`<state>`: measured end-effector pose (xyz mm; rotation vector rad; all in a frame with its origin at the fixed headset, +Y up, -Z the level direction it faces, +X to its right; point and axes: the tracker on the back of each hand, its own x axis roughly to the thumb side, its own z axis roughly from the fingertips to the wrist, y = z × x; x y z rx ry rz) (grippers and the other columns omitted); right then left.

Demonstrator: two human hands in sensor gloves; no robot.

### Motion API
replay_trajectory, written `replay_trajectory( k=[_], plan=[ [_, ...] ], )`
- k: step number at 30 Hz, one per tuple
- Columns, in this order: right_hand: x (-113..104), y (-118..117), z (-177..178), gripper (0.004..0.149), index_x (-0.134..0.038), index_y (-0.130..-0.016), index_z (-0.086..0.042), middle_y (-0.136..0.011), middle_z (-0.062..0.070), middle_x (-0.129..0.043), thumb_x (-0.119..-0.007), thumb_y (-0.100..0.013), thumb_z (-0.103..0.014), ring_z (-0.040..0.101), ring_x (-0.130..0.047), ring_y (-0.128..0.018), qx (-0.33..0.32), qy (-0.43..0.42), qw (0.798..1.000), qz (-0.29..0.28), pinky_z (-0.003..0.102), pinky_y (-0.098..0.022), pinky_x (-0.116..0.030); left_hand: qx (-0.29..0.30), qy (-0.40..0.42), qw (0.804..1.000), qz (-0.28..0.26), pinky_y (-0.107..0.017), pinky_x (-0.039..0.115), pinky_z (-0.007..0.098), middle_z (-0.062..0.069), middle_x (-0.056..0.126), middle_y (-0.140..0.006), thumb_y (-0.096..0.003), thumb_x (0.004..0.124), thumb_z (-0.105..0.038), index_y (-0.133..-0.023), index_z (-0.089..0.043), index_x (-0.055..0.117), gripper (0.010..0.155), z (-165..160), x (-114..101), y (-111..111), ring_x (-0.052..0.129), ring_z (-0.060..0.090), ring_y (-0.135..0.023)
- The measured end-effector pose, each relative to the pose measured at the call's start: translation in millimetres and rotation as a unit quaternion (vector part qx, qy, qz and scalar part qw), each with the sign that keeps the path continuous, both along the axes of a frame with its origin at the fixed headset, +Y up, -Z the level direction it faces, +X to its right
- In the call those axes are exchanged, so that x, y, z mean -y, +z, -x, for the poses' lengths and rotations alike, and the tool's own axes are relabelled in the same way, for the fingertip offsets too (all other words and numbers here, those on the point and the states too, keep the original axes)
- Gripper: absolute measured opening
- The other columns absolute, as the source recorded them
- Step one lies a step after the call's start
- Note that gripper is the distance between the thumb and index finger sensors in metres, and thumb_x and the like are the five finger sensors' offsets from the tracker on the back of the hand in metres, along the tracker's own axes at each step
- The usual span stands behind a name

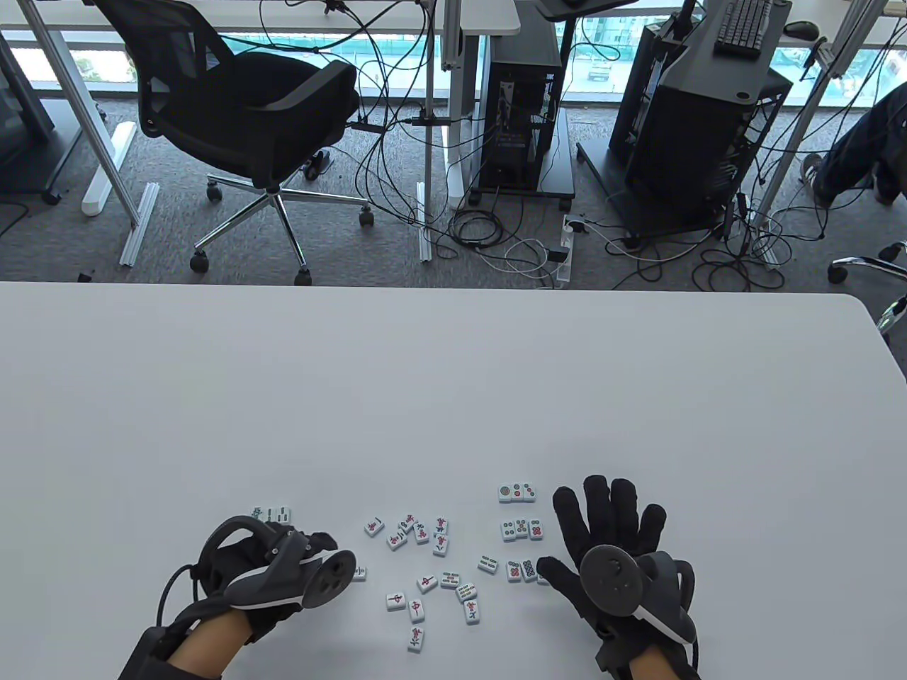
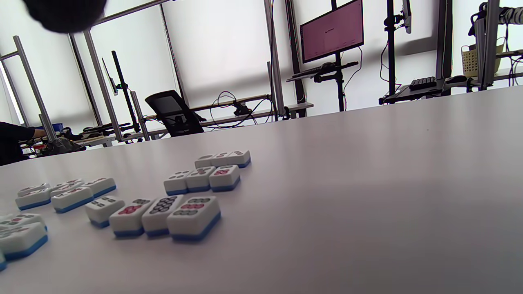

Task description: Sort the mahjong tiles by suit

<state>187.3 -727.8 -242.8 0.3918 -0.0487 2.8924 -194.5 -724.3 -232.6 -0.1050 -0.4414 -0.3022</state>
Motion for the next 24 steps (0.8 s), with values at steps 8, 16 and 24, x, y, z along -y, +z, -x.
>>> replay_trajectory(
  k=[8, 16, 24],
  plan=[
    [0, 1, 2, 0.083, -0.011, -0.106, -0.036, -0.114, 0.01, -0.002, -0.059, -0.044, -0.064, 0.044, 0.003, -0.099, -0.004, 0.005, 1.0, 0.0, 0.074, -0.066, -0.008, -0.034, -0.033, 0.999, 0.016, -0.014, 0.085, 0.031, -0.017, 0.101, -0.03, -0.0228, 0.094, -0.053, -0.073, -0.018, 0.09, 0.062, 19, 24, 10, 0.09, 0.002, -0.002],
    [0, 1, 3, 0.083, -0.012, -0.106, -0.036, -0.114, 0.01, -0.002, -0.059, -0.044, -0.064, 0.044, 0.003, -0.099, -0.004, 0.004, 1.0, 0.0, 0.074, -0.066, -0.008, -0.045, -0.06, 0.997, 0.033, -0.014, 0.085, 0.031, -0.017, 0.101, -0.03, -0.0229, 0.093, -0.053, -0.074, -0.019, 0.09, 0.061, 24, 36, 6, 0.09, 0.003, -0.002],
    [0, 1, 1, 0.083, -0.011, -0.106, -0.036, -0.114, 0.009, -0.002, -0.06, -0.044, -0.063, 0.044, 0.003, -0.1, -0.001, -0.003, 1.0, 0.0, 0.074, -0.066, -0.008, -0.008, -0.043, 0.999, 0.023, -0.018, 0.085, 0.032, -0.017, 0.101, -0.034, -0.0243, 0.092, -0.054, -0.079, -0.024, 0.088, 0.062, -4, 13, 2, 0.092, 0.004, -0.006]
  ],
)
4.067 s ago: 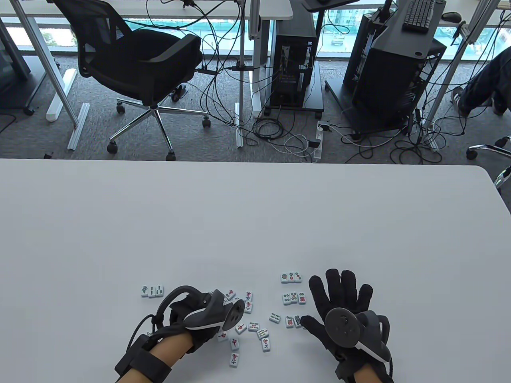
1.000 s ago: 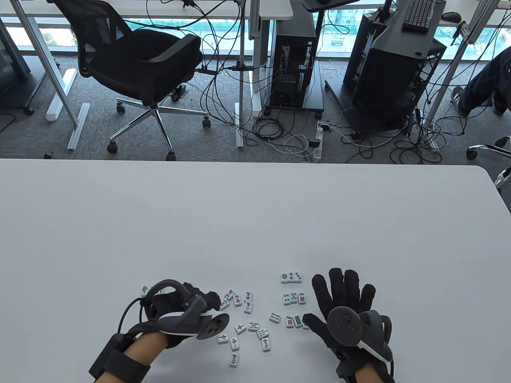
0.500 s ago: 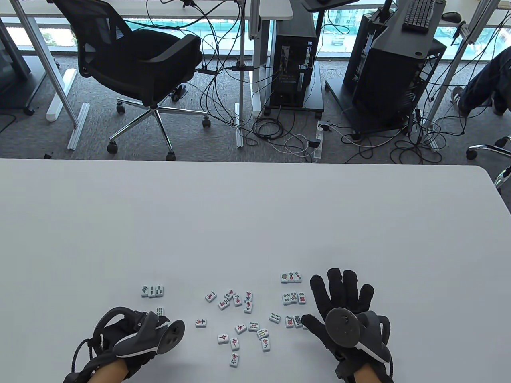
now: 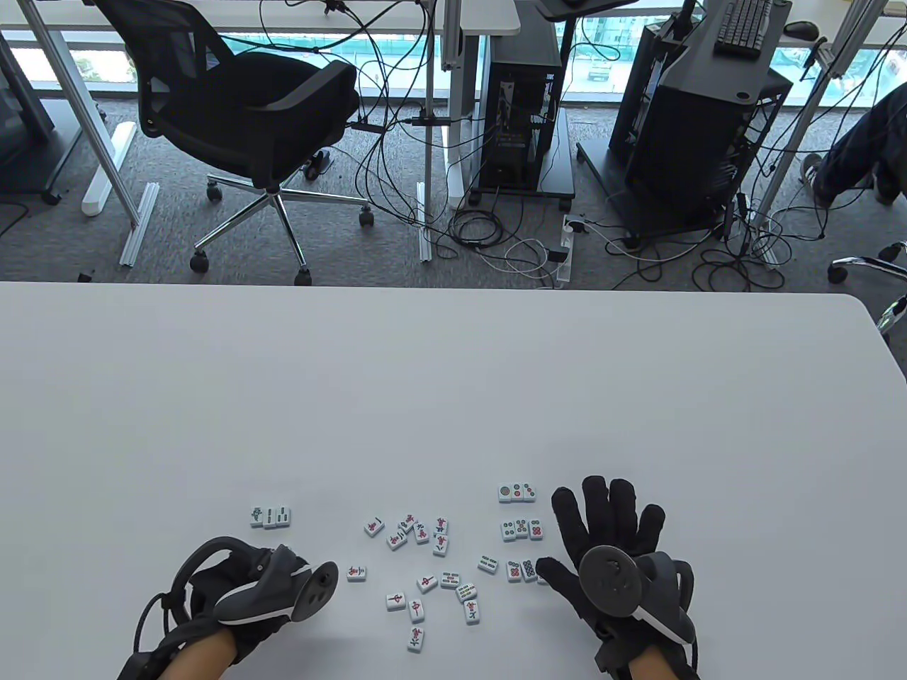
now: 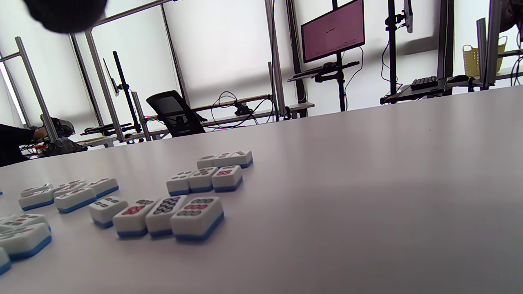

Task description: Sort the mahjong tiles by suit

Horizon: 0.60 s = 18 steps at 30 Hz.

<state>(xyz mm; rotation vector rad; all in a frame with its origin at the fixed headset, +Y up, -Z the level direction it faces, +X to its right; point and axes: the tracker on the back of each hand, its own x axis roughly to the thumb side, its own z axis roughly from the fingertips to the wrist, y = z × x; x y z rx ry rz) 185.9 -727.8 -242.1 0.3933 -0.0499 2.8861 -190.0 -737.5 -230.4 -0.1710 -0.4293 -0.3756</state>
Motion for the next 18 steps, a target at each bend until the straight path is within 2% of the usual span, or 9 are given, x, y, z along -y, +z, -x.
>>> replay_trajectory(
  k=[5, 9, 13, 18],
  plan=[
    [0, 0, -1, 0.083, -0.012, -0.106, -0.036, -0.114, 0.01, -0.002, -0.06, -0.044, -0.063, 0.044, 0.003, -0.1, 0.002, 0.0, 1.0, 0.001, 0.074, -0.066, -0.008, 0.085, 0.062, 0.994, -0.031, -0.018, 0.085, 0.032, -0.017, 0.101, -0.034, -0.0269, 0.09, -0.052, -0.077, -0.025, 0.089, 0.058, -58, -15, -4, 0.092, 0.004, -0.005],
    [0, 0, -1, 0.082, -0.012, -0.105, -0.036, -0.114, 0.01, -0.002, -0.06, -0.044, -0.063, 0.044, 0.003, -0.1, 0.002, -0.002, 1.0, -0.001, 0.074, -0.066, -0.008, 0.149, 0.075, 0.985, -0.036, -0.016, 0.085, 0.032, -0.017, 0.101, -0.032, -0.0287, 0.089, -0.052, -0.076, -0.025, 0.089, 0.054, -109, -7, -9, 0.092, 0.004, -0.004],
    [-1, 0, -2, 0.082, -0.012, -0.105, -0.036, -0.114, 0.01, -0.002, -0.06, -0.044, -0.063, 0.043, 0.003, -0.1, 0.001, -0.002, 1.0, -0.003, 0.074, -0.066, -0.008, 0.159, 0.059, 0.984, -0.056, -0.015, 0.085, 0.032, -0.016, 0.101, -0.03, -0.0295, 0.088, -0.052, -0.074, -0.024, 0.09, 0.053, -141, 4, -19, 0.091, 0.004, -0.002],
    [-1, -1, -3, 0.082, -0.012, -0.106, -0.036, -0.114, 0.009, -0.002, -0.06, -0.044, -0.063, 0.043, 0.004, -0.1, 0.001, -0.009, 1.0, -0.002, 0.074, -0.066, -0.008, 0.156, 0.055, 0.986, -0.03, -0.016, 0.085, 0.032, -0.016, 0.101, -0.031, -0.0297, 0.088, -0.051, -0.075, -0.024, 0.09, 0.053, -159, 13, -25, 0.091, 0.004, -0.003]
  ],
)
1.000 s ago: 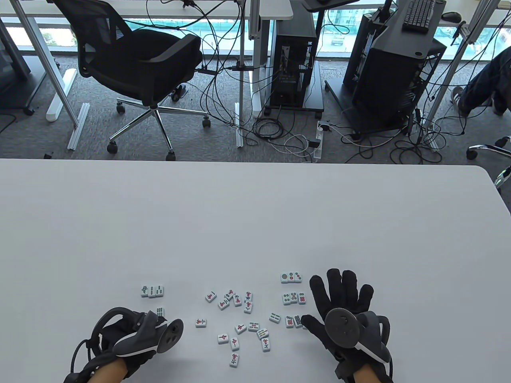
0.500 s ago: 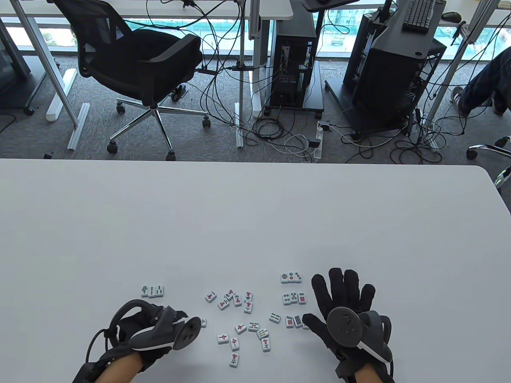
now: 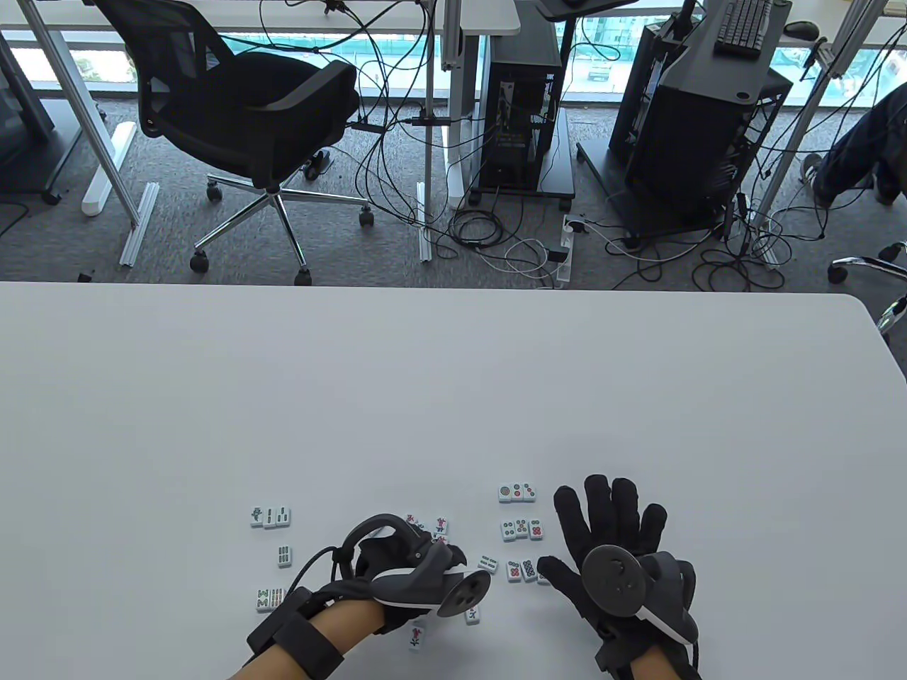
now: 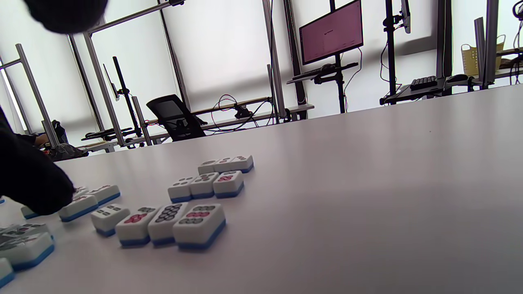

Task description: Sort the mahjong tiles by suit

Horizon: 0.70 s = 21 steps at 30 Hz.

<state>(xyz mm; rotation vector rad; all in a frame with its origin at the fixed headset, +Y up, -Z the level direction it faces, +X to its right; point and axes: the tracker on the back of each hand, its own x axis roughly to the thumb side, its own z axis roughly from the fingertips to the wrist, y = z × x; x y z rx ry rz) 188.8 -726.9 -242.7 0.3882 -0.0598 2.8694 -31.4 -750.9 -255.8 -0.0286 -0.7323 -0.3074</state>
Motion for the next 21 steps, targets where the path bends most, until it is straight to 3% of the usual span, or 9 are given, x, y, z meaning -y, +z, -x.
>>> replay_trajectory(
  k=[11, 16, 18, 21],
  plan=[
    [-1, 0, -2, 0.082, -0.012, -0.105, -0.036, -0.114, 0.009, -0.002, -0.06, -0.044, -0.063, 0.043, 0.004, -0.1, 0.005, -0.003, 1.0, -0.002, 0.074, -0.066, -0.007, -0.039, 0.005, 0.999, 0.0, -0.012, 0.085, 0.033, -0.015, 0.102, -0.026, -0.0344, 0.081, -0.054, -0.062, -0.018, 0.095, 0.048, -6, 2, -10, 0.091, 0.005, 0.001],
    [-1, 0, -3, 0.082, -0.012, -0.105, -0.036, -0.114, 0.009, -0.002, -0.06, -0.044, -0.063, 0.043, 0.004, -0.1, 0.006, -0.004, 1.0, -0.002, 0.074, -0.066, -0.007, -0.016, 0.005, 1.0, -0.002, -0.018, 0.086, 0.034, -0.013, 0.103, -0.033, -0.0341, 0.086, -0.046, -0.078, -0.028, 0.088, 0.048, -2, -16, -9, 0.094, 0.006, -0.005],
    [-1, 0, -3, 0.082, -0.012, -0.105, -0.036, -0.114, 0.009, -0.002, -0.06, -0.044, -0.063, 0.043, 0.004, -0.1, 0.007, -0.001, 1.0, -0.002, 0.074, -0.066, -0.007, -0.017, -0.04, 0.999, 0.007, -0.018, 0.085, 0.034, -0.013, 0.103, -0.034, -0.0334, 0.087, -0.046, -0.086, -0.033, 0.081, 0.054, -2, -15, -8, 0.094, 0.006, -0.006],
    [-1, 0, -3, 0.082, -0.012, -0.105, -0.036, -0.114, 0.009, -0.002, -0.06, -0.044, -0.063, 0.043, 0.004, -0.1, 0.006, -0.002, 1.0, -0.002, 0.074, -0.066, -0.007, -0.003, -0.075, 0.997, 0.003, -0.018, 0.086, 0.033, -0.014, 0.102, -0.034, -0.0298, 0.09, -0.048, -0.088, -0.034, 0.078, 0.061, -6, -6, -5, 0.093, 0.005, -0.006]
  ],
)
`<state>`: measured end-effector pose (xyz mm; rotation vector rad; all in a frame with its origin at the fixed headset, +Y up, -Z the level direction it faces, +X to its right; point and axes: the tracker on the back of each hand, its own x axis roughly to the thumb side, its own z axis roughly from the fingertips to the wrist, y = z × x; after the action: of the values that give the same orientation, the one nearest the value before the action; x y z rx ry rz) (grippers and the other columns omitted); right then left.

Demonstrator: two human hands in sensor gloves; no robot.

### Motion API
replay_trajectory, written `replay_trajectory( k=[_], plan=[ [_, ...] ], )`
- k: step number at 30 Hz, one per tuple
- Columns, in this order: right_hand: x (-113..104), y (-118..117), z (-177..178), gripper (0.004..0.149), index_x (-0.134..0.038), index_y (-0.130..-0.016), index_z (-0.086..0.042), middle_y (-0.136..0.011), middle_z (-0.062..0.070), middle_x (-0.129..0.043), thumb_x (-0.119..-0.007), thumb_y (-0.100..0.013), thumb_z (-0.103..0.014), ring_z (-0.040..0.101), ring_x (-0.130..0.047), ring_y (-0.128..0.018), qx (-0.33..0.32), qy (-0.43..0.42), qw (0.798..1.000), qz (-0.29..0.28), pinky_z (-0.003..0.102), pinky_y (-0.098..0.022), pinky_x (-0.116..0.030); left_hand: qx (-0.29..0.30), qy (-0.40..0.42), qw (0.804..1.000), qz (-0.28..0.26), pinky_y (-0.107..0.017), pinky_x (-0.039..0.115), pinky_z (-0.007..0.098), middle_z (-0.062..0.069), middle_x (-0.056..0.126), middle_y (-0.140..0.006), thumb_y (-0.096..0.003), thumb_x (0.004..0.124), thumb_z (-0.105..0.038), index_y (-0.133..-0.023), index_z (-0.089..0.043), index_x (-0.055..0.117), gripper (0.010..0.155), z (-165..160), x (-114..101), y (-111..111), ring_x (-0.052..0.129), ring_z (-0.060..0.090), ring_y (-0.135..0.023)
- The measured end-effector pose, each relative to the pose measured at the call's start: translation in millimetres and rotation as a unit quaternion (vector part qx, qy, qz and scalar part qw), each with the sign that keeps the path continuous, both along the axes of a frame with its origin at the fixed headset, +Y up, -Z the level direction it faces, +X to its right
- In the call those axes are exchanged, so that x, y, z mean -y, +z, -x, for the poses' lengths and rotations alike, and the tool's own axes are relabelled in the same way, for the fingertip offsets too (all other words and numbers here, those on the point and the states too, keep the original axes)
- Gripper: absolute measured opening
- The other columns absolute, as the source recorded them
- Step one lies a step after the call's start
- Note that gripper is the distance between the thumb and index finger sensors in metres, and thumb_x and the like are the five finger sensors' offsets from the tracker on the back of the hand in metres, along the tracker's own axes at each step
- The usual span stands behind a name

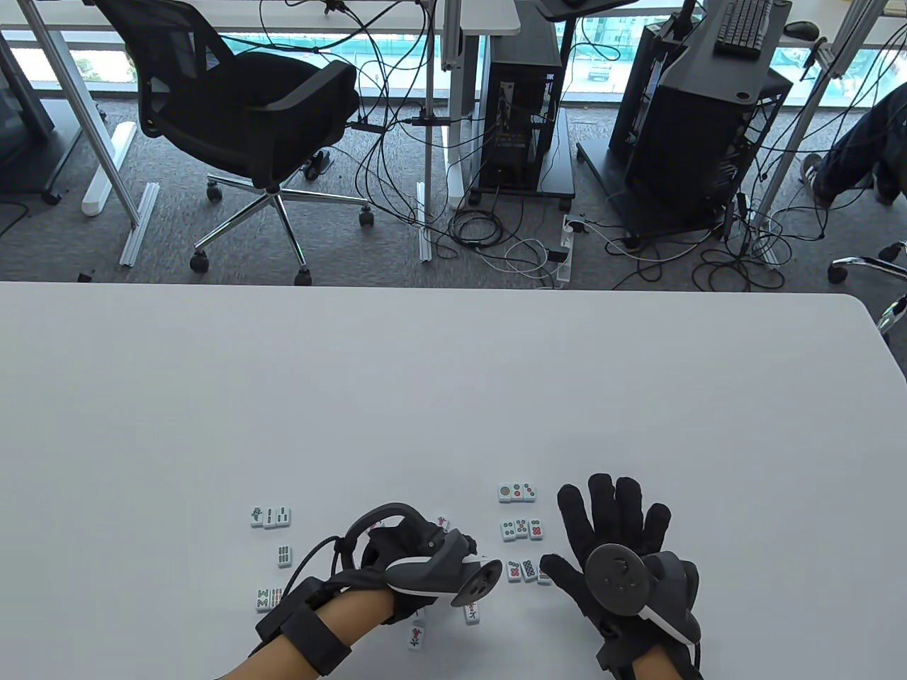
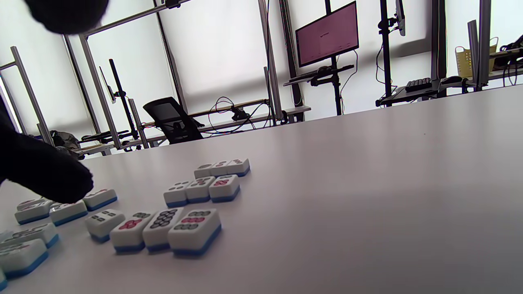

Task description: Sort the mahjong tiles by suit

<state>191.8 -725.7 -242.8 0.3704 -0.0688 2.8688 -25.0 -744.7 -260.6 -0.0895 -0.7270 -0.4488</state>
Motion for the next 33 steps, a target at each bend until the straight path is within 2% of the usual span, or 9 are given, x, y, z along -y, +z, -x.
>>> replay_trajectory(
  k=[4, 11, 14, 17, 20, 24, 28, 33],
  plan=[
    [0, 0, 0, 0.082, -0.012, -0.105, -0.036, -0.114, 0.009, -0.002, -0.06, -0.044, -0.063, 0.043, 0.004, -0.1, 0.001, 0.001, 1.0, 0.0, 0.074, -0.066, -0.007, 0.006, -0.024, 1.0, 0.013, -0.016, 0.085, 0.033, -0.016, 0.101, -0.032, -0.0288, 0.09, -0.051, -0.087, -0.031, 0.08, 0.062, -6, 11, 2, 0.092, 0.005, -0.004],
    [0, 0, 0, 0.082, -0.012, -0.106, -0.036, -0.114, 0.009, -0.003, -0.06, -0.044, -0.063, 0.043, 0.003, -0.1, 0.0, 0.002, 1.0, 0.0, 0.074, -0.066, -0.008, 0.021, -0.009, 1.0, 0.014, -0.015, 0.085, 0.032, -0.017, 0.1, -0.028, -0.0275, 0.09, -0.052, -0.079, -0.02, 0.085, 0.061, -12, 19, -1, 0.09, 0.004, -0.002],
    [0, 0, 0, 0.082, -0.012, -0.106, -0.036, -0.114, 0.009, -0.003, -0.06, -0.044, -0.063, 0.043, 0.004, -0.1, -0.001, 0.001, 1.0, 0.001, 0.074, -0.066, -0.008, 0.014, 0.014, 1.0, 0.018, -0.014, 0.085, 0.032, -0.017, 0.1, -0.028, -0.0271, 0.091, -0.052, -0.078, -0.02, 0.086, 0.061, -8, 15, -3, 0.09, 0.004, -0.001],
    [0, 0, 1, 0.082, -0.012, -0.106, -0.036, -0.114, 0.01, -0.003, -0.06, -0.044, -0.063, 0.043, 0.003, -0.1, -0.002, 0.001, 1.0, 0.0, 0.074, -0.066, -0.008, 0.006, 0.043, 0.999, -0.006, -0.015, 0.085, 0.032, -0.017, 0.1, -0.029, -0.0268, 0.091, -0.052, -0.078, -0.021, 0.086, 0.06, 3, -1, -3, 0.091, 0.004, -0.002],
    [0, 0, 2, 0.082, -0.012, -0.106, -0.036, -0.114, 0.009, -0.003, -0.06, -0.044, -0.063, 0.043, 0.003, -0.1, -0.003, 0.004, 1.0, -0.001, 0.074, -0.066, -0.008, -0.022, 0.076, 0.997, -0.025, -0.015, 0.085, 0.033, -0.017, 0.101, -0.029, -0.0267, 0.091, -0.051, -0.079, -0.021, 0.086, 0.06, 27, -25, -5, 0.091, 0.004, -0.002],
    [0, 1, 2, 0.082, -0.012, -0.106, -0.036, -0.114, 0.009, -0.002, -0.06, -0.044, -0.063, 0.043, 0.003, -0.1, -0.003, 0.005, 1.0, -0.002, 0.074, -0.066, -0.008, -0.084, 0.1, 0.991, -0.037, -0.016, 0.086, 0.033, -0.017, 0.101, -0.03, -0.0265, 0.091, -0.051, -0.078, -0.021, 0.087, 0.06, 84, -48, -8, 0.092, 0.005, -0.003],
    [1, 0, 2, 0.082, -0.012, -0.106, -0.036, -0.114, 0.009, -0.002, -0.06, -0.044, -0.063, 0.043, 0.004, -0.099, -0.003, 0.006, 1.0, 0.0, 0.074, -0.066, -0.008, -0.159, 0.095, 0.982, -0.033, -0.017, 0.086, 0.034, -0.016, 0.102, -0.031, -0.0265, 0.092, -0.05, -0.079, -0.021, 0.087, 0.06, 145, -52, -8, 0.093, 0.006, -0.004],
    [2, 0, 3, 0.082, -0.012, -0.106, -0.036, -0.114, 0.01, -0.003, -0.06, -0.044, -0.063, 0.044, 0.003, -0.1, -0.003, 0.013, 1.0, 0.002, 0.074, -0.066, -0.008, -0.218, 0.045, 0.975, -0.023, -0.018, 0.086, 0.034, -0.015, 0.102, -0.033, -0.0265, 0.092, -0.05, -0.079, -0.021, 0.086, 0.06, 197, -34, 1, 0.094, 0.006, -0.006]
  ],
)
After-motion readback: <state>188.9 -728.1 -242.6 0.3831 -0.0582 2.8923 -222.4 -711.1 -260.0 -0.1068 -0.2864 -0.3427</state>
